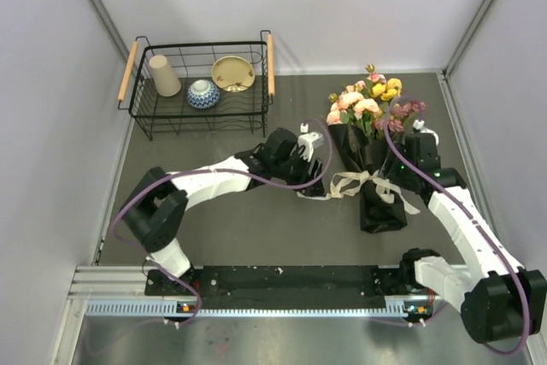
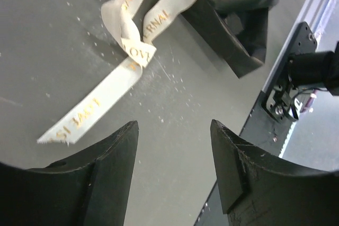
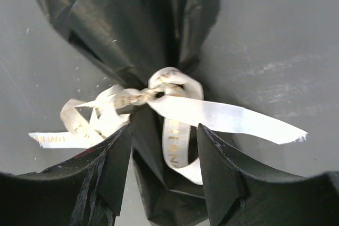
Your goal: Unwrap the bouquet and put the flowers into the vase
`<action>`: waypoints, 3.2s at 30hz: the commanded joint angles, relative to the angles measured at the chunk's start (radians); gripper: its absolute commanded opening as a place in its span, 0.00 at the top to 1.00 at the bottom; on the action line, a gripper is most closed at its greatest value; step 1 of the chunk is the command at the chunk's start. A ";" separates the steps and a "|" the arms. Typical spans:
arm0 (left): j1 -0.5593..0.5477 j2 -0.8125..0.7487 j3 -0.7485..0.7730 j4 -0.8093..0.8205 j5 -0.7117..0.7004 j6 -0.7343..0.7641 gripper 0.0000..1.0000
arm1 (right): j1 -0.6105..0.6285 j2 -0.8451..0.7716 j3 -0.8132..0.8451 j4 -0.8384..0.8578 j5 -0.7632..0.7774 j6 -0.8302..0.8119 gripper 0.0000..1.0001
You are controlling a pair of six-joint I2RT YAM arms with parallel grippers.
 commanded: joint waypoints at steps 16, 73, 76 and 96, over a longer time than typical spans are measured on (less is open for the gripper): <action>-0.008 0.286 0.272 -0.021 0.011 0.031 0.45 | -0.145 0.019 -0.076 0.013 -0.132 -0.003 0.60; -0.098 0.250 0.398 0.067 0.155 -0.107 0.48 | -0.377 -0.123 -0.218 0.097 -0.206 0.334 0.37; -0.098 0.235 0.393 0.026 0.129 -0.066 0.46 | -0.486 -0.120 -0.260 0.120 -0.229 0.367 0.31; -0.098 0.073 0.215 -0.110 -0.047 0.068 0.41 | -0.520 0.182 -0.409 0.517 -0.474 0.638 0.44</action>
